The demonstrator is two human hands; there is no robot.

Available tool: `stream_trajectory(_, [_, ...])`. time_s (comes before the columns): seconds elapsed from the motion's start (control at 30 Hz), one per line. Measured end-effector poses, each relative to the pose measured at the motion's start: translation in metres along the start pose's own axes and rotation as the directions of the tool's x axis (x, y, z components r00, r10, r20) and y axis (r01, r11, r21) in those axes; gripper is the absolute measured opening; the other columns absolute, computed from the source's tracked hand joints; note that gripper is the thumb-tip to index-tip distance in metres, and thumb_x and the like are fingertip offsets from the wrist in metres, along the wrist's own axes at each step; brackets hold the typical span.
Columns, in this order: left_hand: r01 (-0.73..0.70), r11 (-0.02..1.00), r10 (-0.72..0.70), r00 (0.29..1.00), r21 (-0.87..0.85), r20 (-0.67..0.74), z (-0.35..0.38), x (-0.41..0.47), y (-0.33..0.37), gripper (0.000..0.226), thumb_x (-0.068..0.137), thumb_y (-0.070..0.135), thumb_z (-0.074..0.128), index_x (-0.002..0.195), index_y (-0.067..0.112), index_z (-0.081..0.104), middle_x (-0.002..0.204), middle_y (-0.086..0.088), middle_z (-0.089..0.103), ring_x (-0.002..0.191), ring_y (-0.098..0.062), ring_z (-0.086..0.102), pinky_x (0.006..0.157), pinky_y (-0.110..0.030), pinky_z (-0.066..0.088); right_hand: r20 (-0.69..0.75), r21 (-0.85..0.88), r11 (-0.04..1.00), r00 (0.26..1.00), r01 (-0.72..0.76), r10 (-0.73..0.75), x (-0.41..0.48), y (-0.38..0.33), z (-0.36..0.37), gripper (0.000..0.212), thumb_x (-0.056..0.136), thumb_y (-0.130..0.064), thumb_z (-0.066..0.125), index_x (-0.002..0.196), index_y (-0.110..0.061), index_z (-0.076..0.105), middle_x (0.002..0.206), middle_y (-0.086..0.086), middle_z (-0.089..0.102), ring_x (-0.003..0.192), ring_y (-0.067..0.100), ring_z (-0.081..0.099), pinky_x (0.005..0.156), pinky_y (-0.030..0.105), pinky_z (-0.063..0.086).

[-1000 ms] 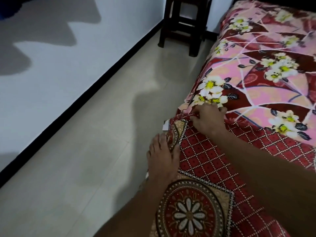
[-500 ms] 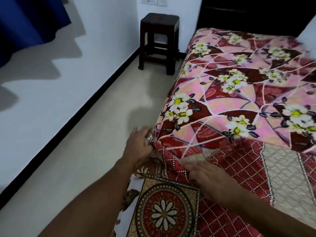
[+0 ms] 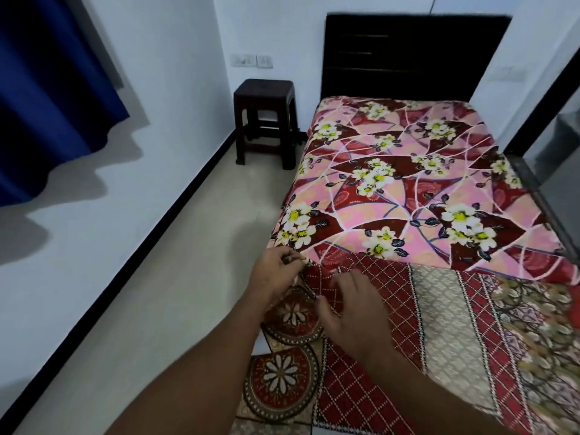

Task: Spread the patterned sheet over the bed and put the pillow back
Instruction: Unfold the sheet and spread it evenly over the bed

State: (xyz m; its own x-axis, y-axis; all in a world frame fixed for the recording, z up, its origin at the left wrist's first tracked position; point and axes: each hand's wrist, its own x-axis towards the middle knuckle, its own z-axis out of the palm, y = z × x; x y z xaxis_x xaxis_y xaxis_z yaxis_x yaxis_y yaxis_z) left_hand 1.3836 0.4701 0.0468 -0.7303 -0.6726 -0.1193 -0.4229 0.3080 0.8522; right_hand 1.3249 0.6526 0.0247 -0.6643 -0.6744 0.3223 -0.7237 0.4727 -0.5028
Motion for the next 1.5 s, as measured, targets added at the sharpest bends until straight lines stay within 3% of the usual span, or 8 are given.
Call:
stream_trajectory(0.27, [0.186, 0.966, -0.137, 0.957, -0.181, 0.254, -0.01, -0.055, 0.095, 0.014, 0.085, 0.014, 0.07, 0.087, 0.001, 0.073, 0.086, -0.014, 0.073, 0.084, -0.025, 0.068, 0.09, -0.049, 0.057, 0.029, 0.396, 0.889, 0.971, -0.229, 0.237, -0.015, -0.071, -0.063, 0.018, 0.089, -0.034, 0.072, 0.103, -0.024, 0.065, 0.087, -0.018, 0.064, 0.078, -0.002, 0.063, 0.071, 0.016, 0.053])
stream_trajectory(0.4, [0.227, 0.96, -0.149, 0.91, -0.165, 0.387, -0.022, -0.078, 0.134, 0.026, 0.089, 0.02, 0.068, 0.097, -0.004, 0.072, 0.091, -0.02, 0.073, 0.08, -0.021, 0.067, 0.072, -0.032, 0.055, -0.016, 0.47, 0.851, 0.962, -0.234, 0.273, -0.021, -0.071, -0.103, 0.01, 0.094, -0.023, 0.07, 0.1, -0.021, 0.078, 0.085, -0.015, 0.073, 0.077, -0.004, 0.067, 0.072, 0.014, 0.053])
stream_trajectory(0.67, [0.225, 0.969, -0.152, 0.872, -0.105, 0.466, -0.016, -0.115, 0.189, 0.015, 0.088, 0.018, 0.061, 0.078, 0.019, 0.073, 0.075, 0.002, 0.065, 0.069, -0.014, 0.056, 0.061, -0.026, 0.041, 0.201, 0.647, 0.58, 0.844, -0.496, 0.497, -0.028, -0.059, -0.155, 0.013, 0.092, -0.035, 0.063, 0.082, -0.038, 0.071, 0.086, -0.003, 0.075, 0.086, 0.022, 0.074, 0.076, 0.052, 0.062])
stream_trajectory(0.77, [0.097, 0.995, -0.081, 0.887, -0.012, 0.454, -0.015, -0.121, 0.202, 0.015, 0.092, 0.02, 0.062, 0.102, 0.013, 0.071, 0.089, 0.002, 0.065, 0.08, -0.01, 0.057, 0.064, -0.027, 0.042, 0.199, 0.638, 0.594, 0.85, -0.49, 0.487, -0.026, -0.049, -0.161, 0.013, 0.082, -0.05, 0.059, 0.085, -0.042, 0.068, 0.092, -0.003, 0.075, 0.091, 0.021, 0.073, 0.08, 0.051, 0.061])
stream_trajectory(0.87, [0.031, 1.0, -0.03, 0.906, 0.002, 0.423, -0.012, -0.127, 0.204, 0.013, 0.096, 0.021, 0.061, 0.088, 0.013, 0.067, 0.075, 0.001, 0.059, 0.066, -0.01, 0.052, 0.055, -0.025, 0.037, 0.188, 0.618, 0.616, 0.852, -0.489, 0.488, -0.023, -0.051, -0.175, 0.01, 0.087, -0.044, 0.059, 0.084, -0.038, 0.067, 0.105, 0.004, 0.075, 0.091, 0.022, 0.072, 0.082, 0.05, 0.061])
stream_trajectory(1.03, [0.12, 0.98, -0.033, 0.886, -0.16, 0.462, -0.015, -0.132, 0.218, 0.017, 0.099, 0.022, 0.062, 0.087, 0.012, 0.058, 0.079, -0.009, 0.057, 0.058, -0.014, 0.053, 0.055, -0.024, 0.04, 0.091, 0.599, 0.647, 0.843, -0.472, 0.53, -0.027, -0.065, -0.214, 0.015, 0.101, -0.027, 0.052, 0.087, -0.028, 0.059, 0.076, 0.0, 0.065, 0.064, 0.018, 0.057, 0.06, 0.037, 0.05])
stream_trajectory(1.27, [0.127, 0.95, 0.026, 0.877, -0.284, 0.479, -0.022, -0.139, 0.249, 0.017, 0.097, 0.015, 0.066, 0.08, 0.012, 0.068, 0.062, 0.0, 0.056, 0.045, -0.007, 0.044, 0.044, -0.02, 0.032, 0.054, 0.556, 0.714, 0.876, -0.425, 0.479, -0.029, -0.082, -0.254, 0.033, 0.087, -0.049, 0.074, 0.109, -0.029, 0.06, 0.085, -0.008, 0.064, 0.074, 0.01, 0.063, 0.063, 0.027, 0.054])
stream_trajectory(1.5, [0.129, 0.943, 0.058, 0.843, -0.307, 0.535, -0.022, -0.149, 0.254, 0.018, 0.093, 0.02, 0.071, 0.098, 0.003, 0.069, 0.075, -0.005, 0.063, 0.052, -0.009, 0.054, 0.046, -0.021, 0.046, -0.021, 0.591, 0.697, 0.856, -0.406, 0.516, -0.037, -0.082, -0.274, 0.013, 0.093, -0.013, 0.073, 0.087, -0.025, 0.071, 0.075, -0.012, 0.069, 0.068, 0.005, 0.064, 0.06, 0.016, 0.048])
